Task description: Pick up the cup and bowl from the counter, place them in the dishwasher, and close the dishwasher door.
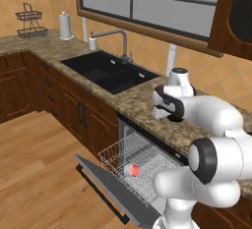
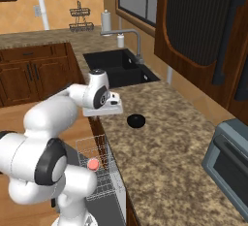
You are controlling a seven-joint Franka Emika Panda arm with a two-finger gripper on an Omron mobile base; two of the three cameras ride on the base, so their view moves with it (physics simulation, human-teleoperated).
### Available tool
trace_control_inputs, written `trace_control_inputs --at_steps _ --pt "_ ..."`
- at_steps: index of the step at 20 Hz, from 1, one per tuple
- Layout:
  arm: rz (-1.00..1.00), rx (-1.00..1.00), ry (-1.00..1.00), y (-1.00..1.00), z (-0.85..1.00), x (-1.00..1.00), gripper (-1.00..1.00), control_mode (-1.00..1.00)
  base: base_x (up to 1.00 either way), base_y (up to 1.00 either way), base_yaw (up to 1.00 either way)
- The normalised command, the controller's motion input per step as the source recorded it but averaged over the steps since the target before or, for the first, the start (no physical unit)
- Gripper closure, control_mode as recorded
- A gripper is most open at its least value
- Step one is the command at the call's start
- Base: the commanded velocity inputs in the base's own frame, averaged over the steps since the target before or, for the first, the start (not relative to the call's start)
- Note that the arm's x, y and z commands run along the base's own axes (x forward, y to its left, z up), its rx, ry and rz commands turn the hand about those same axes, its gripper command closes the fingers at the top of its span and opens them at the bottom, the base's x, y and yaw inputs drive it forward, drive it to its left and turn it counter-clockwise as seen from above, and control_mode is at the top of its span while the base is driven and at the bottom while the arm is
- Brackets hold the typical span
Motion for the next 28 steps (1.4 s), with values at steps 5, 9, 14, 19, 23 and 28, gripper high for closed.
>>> trace_control_inputs --at_steps 5,9,14,19,23,28 --pt "0.00 0.00 0.03 -0.42 0.00 0.25 -1.00 -1.00 0.00 0.00 0.00" --pt "0.00 0.00 0.03 -0.29 0.00 0.26 -1.00 -1.00 0.00 0.00 0.00" --pt "0.02 0.00 0.04 -0.27 -0.05 0.31 -1.00 -1.00 0.00 0.00 0.00" --pt "0.11 0.00 0.00 -0.16 -0.40 0.39 -1.00 -1.00 0.00 0.00 0.00" --pt "0.15 0.00 0.00 -0.22 -0.33 0.56 -1.00 -1.00 0.00 0.00 0.00" --pt "0.13 0.00 0.00 -0.06 -0.26 0.50 -1.00 -1.00 0.00 0.00 0.00"
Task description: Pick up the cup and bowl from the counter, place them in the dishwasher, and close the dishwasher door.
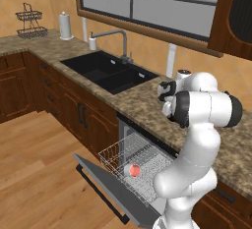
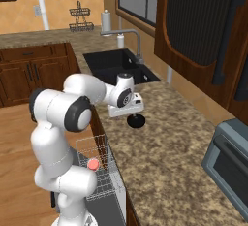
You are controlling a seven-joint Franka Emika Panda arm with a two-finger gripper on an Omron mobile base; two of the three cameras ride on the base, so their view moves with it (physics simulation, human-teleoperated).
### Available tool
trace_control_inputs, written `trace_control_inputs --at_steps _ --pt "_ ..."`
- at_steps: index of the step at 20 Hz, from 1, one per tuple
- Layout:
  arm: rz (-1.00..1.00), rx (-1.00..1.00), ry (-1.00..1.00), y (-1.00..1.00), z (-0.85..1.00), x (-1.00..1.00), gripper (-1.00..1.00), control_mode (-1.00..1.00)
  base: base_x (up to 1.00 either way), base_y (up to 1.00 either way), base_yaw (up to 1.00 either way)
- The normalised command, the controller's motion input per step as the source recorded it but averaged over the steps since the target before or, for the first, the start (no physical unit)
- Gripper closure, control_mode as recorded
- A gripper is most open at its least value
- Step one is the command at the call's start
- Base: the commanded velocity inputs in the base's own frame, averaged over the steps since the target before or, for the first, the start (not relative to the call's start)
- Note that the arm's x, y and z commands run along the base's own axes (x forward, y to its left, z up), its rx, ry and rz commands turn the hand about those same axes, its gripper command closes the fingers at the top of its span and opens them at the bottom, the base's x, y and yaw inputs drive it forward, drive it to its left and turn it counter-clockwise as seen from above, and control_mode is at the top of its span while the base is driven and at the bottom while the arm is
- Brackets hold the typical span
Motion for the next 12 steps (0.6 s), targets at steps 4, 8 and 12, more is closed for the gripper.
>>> trace_control_inputs --at_steps 4,8,12 --pt "0.01 0.00 0.00 0.00 -0.31 0.42 -1.00 -1.00 0.00 0.00 0.00" --pt "0.00 -0.01 0.00 0.00 -0.36 0.23 -1.00 -1.00 0.00 0.00 0.00" --pt "0.00 0.00 0.00 0.00 -0.30 0.23 -1.00 -1.00 0.00 0.00 0.00"
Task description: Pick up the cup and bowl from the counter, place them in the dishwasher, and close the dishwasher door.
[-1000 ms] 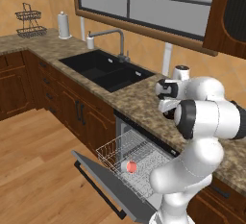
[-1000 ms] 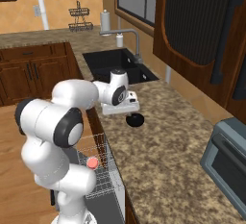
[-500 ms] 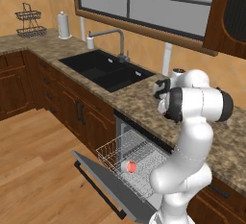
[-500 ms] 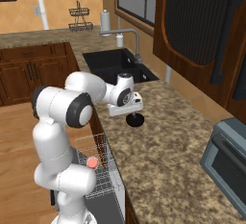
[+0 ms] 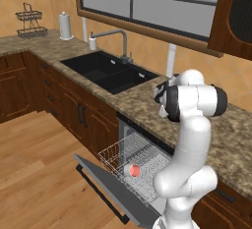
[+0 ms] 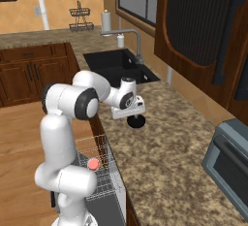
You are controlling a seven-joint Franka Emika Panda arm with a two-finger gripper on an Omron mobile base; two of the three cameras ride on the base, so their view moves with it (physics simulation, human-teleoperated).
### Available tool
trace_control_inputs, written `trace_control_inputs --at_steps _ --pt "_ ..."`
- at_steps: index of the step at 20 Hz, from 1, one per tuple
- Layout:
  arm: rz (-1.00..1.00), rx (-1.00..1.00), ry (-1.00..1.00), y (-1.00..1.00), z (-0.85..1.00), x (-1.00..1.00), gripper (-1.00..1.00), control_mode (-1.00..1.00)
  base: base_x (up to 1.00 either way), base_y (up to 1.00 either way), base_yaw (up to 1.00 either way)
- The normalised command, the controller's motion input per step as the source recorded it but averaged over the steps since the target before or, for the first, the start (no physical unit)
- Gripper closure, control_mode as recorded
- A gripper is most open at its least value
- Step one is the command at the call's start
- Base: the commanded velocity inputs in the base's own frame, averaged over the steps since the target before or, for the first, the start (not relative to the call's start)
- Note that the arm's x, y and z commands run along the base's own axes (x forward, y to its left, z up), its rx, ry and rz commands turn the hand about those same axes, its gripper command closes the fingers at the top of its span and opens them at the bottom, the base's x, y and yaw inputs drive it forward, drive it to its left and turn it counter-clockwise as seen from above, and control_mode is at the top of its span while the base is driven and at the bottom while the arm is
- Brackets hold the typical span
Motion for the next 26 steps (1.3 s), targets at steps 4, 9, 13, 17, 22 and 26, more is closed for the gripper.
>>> trace_control_inputs --at_steps 4,9,13,17,22,26 --pt "0.00 0.00 0.00 0.00 -0.32 0.02 -1.00 -1.00 0.00 0.00 0.00" --pt "0.00 0.00 0.00 0.00 -0.38 0.00 1.00 -1.00 0.00 0.00 0.00" --pt "0.00 0.00 0.00 0.00 -0.26 0.00 1.00 -1.00 0.00 0.00 0.00" --pt "0.00 0.00 0.00 0.00 -0.02 0.01 1.00 -1.00 0.00 0.00 0.00" --pt "0.00 0.00 0.00 0.05 0.00 -0.04 1.00 -1.00 0.00 0.00 0.00" --pt "0.01 0.00 -0.06 0.56 0.14 -0.70 1.00 -1.00 0.00 0.00 0.00"
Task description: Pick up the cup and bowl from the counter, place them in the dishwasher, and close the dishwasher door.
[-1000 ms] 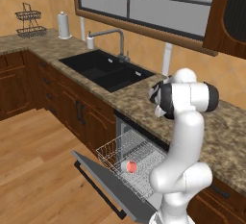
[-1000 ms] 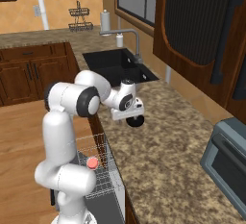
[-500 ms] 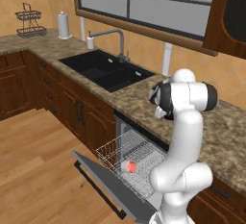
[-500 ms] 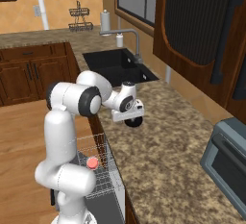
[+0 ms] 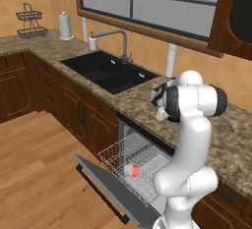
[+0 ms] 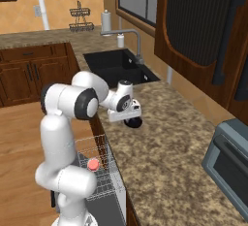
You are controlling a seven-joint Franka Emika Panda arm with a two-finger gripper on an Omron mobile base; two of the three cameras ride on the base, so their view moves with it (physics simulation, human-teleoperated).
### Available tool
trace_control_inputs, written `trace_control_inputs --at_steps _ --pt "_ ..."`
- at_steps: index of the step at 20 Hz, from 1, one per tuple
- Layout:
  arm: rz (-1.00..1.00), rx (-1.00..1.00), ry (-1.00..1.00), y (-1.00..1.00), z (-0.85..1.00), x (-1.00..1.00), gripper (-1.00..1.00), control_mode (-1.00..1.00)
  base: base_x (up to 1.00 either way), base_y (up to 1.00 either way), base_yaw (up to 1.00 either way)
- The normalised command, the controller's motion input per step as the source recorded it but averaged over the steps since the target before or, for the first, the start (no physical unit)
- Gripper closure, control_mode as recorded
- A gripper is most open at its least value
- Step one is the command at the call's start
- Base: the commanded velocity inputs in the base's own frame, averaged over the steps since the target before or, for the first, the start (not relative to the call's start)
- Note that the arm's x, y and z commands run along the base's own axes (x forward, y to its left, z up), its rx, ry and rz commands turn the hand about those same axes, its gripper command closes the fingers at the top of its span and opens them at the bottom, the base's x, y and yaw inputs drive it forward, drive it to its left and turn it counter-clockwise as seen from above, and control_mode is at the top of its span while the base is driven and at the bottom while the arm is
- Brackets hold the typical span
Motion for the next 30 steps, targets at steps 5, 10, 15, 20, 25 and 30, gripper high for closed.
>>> trace_control_inputs --at_steps 5,10,15,20,25,30 --pt "0.08 0.00 -0.12 0.31 0.56 -0.99 1.00 -1.00 0.00 0.00 0.00" --pt "-0.01 0.03 0.01 0.46 0.28 -1.00 1.00 -1.00 0.00 0.00 0.00" --pt "0.00 0.07 0.08 0.79 0.59 -1.00 1.00 -1.00 0.00 0.00 0.00" --pt "0.00 0.06 0.07 0.94 0.38 -0.71 1.00 -1.00 0.00 0.00 0.00" --pt "0.00 0.01 0.00 0.87 -0.46 0.13 1.00 -1.00 0.00 0.00 0.00" --pt "0.01 -0.01 0.00 0.52 -0.61 0.45 1.00 -1.00 0.00 0.00 0.00"
